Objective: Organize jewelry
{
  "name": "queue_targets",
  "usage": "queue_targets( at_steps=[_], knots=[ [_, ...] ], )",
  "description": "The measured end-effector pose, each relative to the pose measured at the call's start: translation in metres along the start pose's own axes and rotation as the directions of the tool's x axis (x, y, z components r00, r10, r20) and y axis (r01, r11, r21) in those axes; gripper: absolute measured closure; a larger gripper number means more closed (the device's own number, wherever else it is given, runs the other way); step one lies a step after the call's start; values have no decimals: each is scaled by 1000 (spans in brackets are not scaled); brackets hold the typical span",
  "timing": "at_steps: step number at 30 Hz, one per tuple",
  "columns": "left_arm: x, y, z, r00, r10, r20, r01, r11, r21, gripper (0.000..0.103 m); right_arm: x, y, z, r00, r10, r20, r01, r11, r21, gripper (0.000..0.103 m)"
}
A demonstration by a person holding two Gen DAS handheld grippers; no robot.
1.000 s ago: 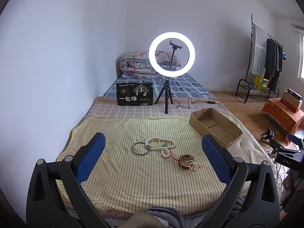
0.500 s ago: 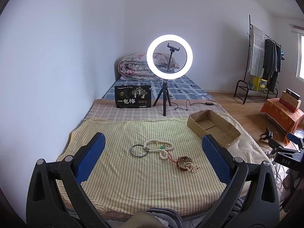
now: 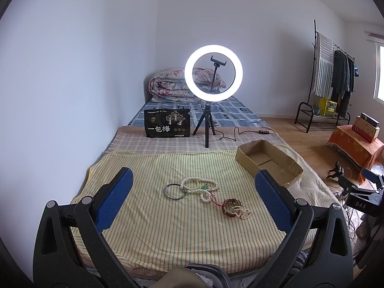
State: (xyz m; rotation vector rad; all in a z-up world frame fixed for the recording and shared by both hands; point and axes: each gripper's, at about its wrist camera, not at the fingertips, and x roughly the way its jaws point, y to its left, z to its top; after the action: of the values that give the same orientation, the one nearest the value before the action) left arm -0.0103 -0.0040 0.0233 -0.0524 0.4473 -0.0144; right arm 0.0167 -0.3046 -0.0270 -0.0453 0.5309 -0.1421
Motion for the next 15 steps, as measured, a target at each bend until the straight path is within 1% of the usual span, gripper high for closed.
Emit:
queue_targets(
  at_steps=[15],
  knots=[
    [1, -2, -2, 1000, -3, -2, 3, 1000, 1, 0, 0, -1, -1, 1000, 0, -1, 0, 1000, 0, 1]
  ],
)
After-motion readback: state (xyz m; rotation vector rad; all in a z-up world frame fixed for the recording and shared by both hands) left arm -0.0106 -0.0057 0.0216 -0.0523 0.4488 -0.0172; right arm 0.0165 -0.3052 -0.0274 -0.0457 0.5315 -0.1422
